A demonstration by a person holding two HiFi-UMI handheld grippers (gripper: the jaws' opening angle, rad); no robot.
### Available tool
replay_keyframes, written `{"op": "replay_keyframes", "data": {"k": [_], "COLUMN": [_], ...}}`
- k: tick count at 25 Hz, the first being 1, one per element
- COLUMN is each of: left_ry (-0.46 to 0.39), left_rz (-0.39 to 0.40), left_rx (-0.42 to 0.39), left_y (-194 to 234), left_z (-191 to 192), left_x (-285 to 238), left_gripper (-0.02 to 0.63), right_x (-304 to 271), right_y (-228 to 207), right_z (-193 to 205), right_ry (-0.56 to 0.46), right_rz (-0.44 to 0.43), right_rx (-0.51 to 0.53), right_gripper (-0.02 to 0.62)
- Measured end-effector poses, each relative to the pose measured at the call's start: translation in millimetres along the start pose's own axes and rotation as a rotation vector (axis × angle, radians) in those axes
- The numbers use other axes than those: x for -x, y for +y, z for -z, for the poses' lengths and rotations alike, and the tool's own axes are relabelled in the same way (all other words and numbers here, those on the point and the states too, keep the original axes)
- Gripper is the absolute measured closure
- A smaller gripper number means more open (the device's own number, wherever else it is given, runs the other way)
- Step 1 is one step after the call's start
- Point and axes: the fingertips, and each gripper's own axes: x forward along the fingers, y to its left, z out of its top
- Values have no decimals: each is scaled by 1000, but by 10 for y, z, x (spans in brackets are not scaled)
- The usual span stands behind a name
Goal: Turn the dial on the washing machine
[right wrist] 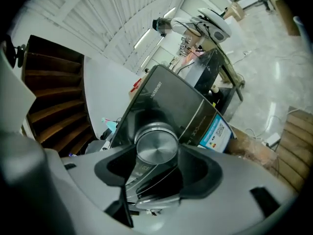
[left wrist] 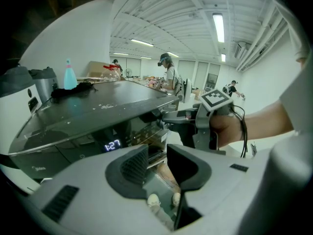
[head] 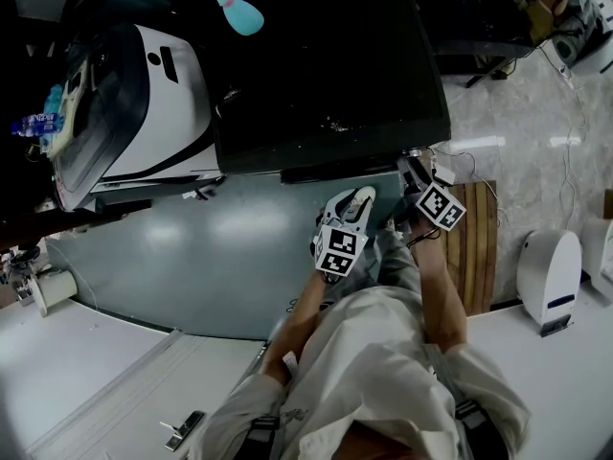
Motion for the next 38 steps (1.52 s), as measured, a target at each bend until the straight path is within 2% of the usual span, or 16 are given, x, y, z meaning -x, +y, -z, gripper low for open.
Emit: {"op": "replay_keyframes", "data": {"k": [5,20,27,38], "left_ry": [6,-8,-16,-42], "left_rz": [2,3,2,-7], "left_rx": [0,-1,-1,-12], "left_y": [-8,20,38,39], "left_z": [-1,-59,-108,-250], "left_x": [-2,-24,-15,2], "left_gripper": [479,480,480,480], "right_x": [6,3,22,192], "right_y": [5,-7,-32,-26], "right_z": [-3,-6,-7,100], "right_ry": [-9,-2,33,106], "right_rz": [-17,-13,19,40], "right_rx": [-39,-34,20,152], "right_gripper": [325,321,291,302]}}
